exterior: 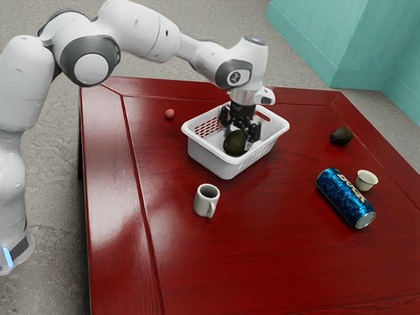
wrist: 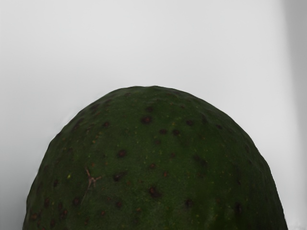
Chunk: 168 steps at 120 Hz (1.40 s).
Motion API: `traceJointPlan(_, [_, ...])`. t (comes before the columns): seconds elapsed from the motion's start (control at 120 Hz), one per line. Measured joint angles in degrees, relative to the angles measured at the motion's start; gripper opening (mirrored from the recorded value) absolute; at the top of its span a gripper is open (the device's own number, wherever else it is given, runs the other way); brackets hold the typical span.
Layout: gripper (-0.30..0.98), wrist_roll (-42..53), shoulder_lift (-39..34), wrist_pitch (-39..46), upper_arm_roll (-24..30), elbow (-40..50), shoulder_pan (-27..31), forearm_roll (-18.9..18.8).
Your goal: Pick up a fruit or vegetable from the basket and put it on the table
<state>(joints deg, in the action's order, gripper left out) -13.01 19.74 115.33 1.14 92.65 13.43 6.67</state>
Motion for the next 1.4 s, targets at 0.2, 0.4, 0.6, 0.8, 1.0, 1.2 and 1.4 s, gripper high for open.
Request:
traceJointPlan(0.2, [0.31, 1.06, 0.02, 0.07, 0.58, -0.8, 0.06, -0.53])
traceJointPlan(0.4, [0.16, 1.36, -0.7, -2.38, 13.74, -13.79, -1.11, -11.47])
traceJointPlan(0.6, [0.15, 1.17, 11.71, -2.94, 28.53, -19.95, -1.71, -20.4])
traceJointPlan(0.8, [0.44, 2.59, 11.33, -2.78, 28.34, -19.83, -0.99, -21.36])
traceJointPlan(1.0, [0.57, 4.68, 10.87, -2.84, 28.22, -19.57, -0.62, -20.7])
traceJointPlan(1.2, [0.65, 6.29, 9.35, -3.41, 28.21, -19.31, 0.41, -20.72])
traceJointPlan(1.4, [0.68, 7.45, -5.57, -14.93, 21.31, -19.4, 3.57, -23.29])
